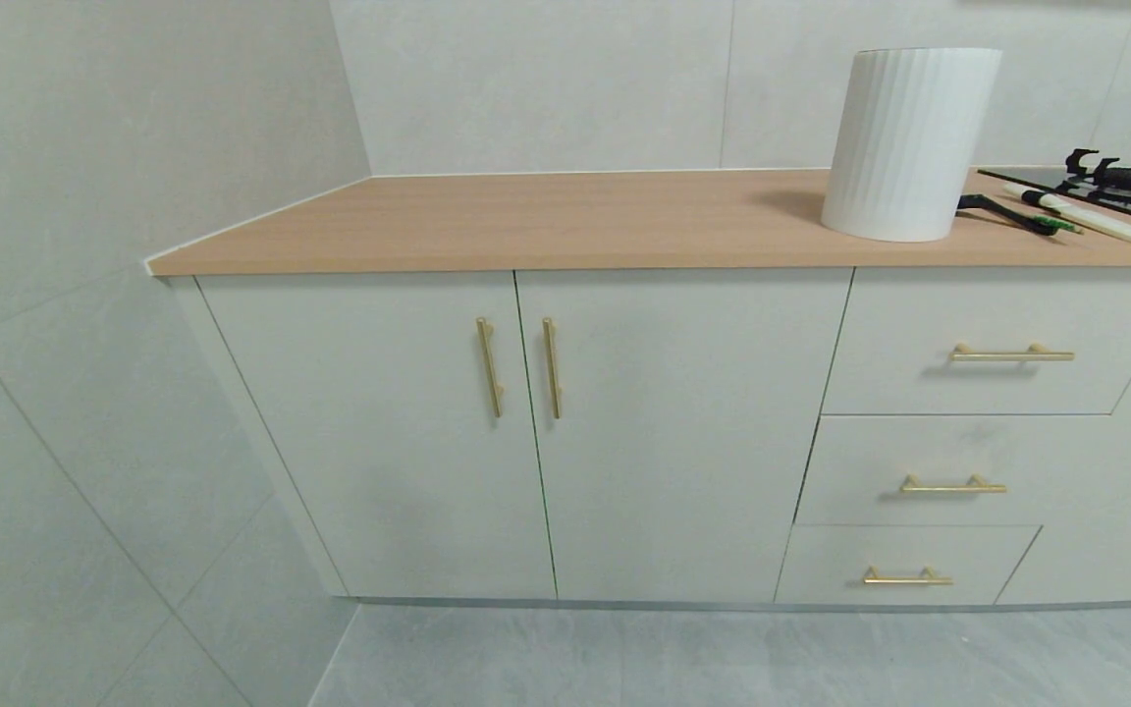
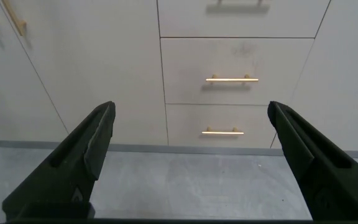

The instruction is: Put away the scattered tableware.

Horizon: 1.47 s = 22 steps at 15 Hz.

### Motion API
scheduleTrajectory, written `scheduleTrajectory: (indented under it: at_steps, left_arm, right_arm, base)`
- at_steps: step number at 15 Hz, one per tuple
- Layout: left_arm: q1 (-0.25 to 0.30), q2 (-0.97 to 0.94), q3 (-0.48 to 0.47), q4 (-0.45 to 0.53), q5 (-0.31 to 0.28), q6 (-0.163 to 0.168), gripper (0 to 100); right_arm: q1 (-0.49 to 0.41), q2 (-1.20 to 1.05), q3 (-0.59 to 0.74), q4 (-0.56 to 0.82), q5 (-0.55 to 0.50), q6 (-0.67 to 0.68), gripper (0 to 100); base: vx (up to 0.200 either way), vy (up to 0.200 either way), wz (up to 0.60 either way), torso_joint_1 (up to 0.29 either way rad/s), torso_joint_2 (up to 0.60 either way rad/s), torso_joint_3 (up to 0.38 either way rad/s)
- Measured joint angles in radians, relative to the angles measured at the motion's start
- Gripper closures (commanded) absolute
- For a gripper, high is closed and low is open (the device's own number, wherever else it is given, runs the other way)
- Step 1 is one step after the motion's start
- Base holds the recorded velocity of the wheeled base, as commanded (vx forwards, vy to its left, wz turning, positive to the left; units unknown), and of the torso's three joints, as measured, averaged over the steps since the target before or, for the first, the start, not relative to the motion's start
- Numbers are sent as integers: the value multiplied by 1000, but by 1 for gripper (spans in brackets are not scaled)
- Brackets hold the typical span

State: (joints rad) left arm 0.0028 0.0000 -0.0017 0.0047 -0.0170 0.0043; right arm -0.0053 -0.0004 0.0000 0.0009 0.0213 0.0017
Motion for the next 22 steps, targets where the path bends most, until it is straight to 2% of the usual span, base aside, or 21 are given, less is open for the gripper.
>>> scheduleTrajectory:
  at_steps: [1,19,22]
  left_arm:
    - [0,0,0,0,0,0,0]
    - [0,0,0,0,0,-1,0]
    - [1,0,0,0,0,-2,0]
  right_arm:
    - [0,0,0,0,0,0,0]
    - [1,0,0,1,0,0,0]
    - [1,0,0,1,-1,1,0]
  base:
    - [0,0,0,0,0,0]
    - [0,-200,0,2,2,2]
    - [0,0,0,0,0,0]
